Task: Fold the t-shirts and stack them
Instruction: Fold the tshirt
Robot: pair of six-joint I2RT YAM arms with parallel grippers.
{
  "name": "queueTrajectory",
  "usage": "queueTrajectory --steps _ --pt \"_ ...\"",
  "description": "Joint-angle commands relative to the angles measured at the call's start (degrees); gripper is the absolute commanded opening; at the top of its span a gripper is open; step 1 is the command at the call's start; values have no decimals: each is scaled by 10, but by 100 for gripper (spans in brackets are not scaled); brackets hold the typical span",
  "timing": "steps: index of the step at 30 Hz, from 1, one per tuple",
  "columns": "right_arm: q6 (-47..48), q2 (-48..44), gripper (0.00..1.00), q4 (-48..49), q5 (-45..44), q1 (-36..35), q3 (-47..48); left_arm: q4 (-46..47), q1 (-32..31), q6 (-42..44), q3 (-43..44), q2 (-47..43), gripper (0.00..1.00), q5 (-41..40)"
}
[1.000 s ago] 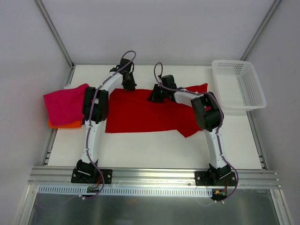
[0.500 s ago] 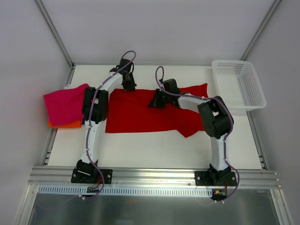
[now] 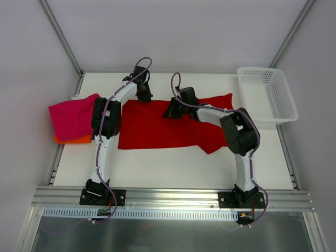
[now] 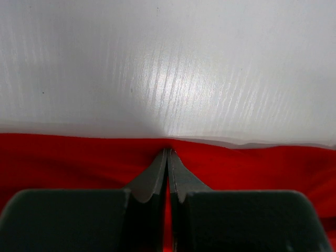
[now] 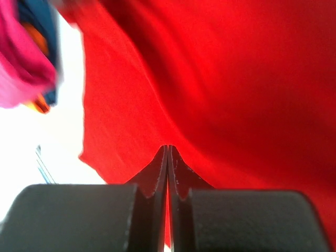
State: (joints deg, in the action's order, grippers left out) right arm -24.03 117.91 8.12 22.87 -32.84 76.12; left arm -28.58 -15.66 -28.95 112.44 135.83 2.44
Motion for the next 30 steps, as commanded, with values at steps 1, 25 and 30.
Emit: queueTrajectory --steps 1,25,30 --pt "-18 45 1 55 -13 -1 82 -44 5 4 -20 -15 0 -19" --pt "-122 208 1 166 18 -31 199 -44 5 5 -15 -9 0 -21" --pt "-131 193 1 174 27 -47 190 -44 5 3 -14 -5 0 -19"
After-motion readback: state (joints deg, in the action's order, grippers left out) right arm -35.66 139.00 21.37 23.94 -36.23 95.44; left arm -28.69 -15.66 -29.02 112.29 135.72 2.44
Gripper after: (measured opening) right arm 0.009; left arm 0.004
